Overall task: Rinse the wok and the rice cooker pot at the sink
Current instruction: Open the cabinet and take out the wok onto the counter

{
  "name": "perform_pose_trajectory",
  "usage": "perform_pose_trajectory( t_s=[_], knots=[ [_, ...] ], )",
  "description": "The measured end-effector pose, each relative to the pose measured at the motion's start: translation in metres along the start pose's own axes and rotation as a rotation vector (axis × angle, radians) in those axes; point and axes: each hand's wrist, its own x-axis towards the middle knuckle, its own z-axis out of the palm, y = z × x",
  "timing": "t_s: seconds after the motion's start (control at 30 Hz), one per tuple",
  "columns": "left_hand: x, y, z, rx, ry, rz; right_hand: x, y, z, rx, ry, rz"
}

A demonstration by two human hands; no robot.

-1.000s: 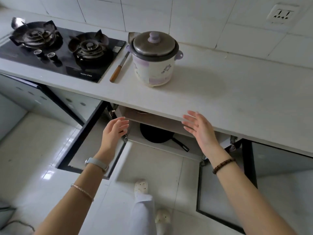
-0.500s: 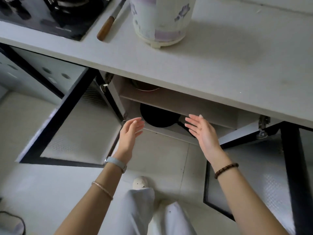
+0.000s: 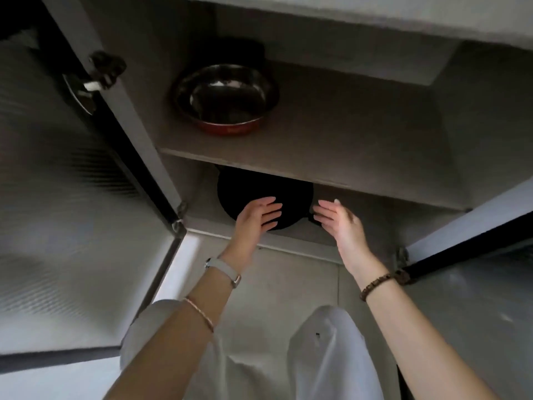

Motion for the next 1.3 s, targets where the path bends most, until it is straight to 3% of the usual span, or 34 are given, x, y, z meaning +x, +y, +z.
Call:
perform_pose_trajectory(
  t_s=[0.2,0.53,0.7,1.0,1.2,1.3],
  knots=[
    [0.029,-0.072,-0.009,-0.052,-0.03,0.009,0.042,0.076,-0.016,-0.014,0.027,0.01],
    [0.056,-0.143,0.0,-0.145,-0.04,-0.102,0.092,0.118,-0.067,-0.355,0.081,0.02],
    [0.067,-0.174,0.01,-0.217,-0.097,-0.186,0.111,0.137,-0.086,-0.564,0.073,0.057],
    [0.076,-0.233,0.007,-0.321,-0.06,-0.422,0.12,0.148,-0.086,-0.634,0.056,0.082],
    [0.09,-0.244,0.009,-0.208,-0.025,-0.48,0.119,0.16,-0.065,-0.912,-0.207,0.129],
    [0.101,-0.244,0.009,-0.156,-0.047,-0.492,0.118,0.18,-0.051,-0.819,-0.296,0.24]
  ],
)
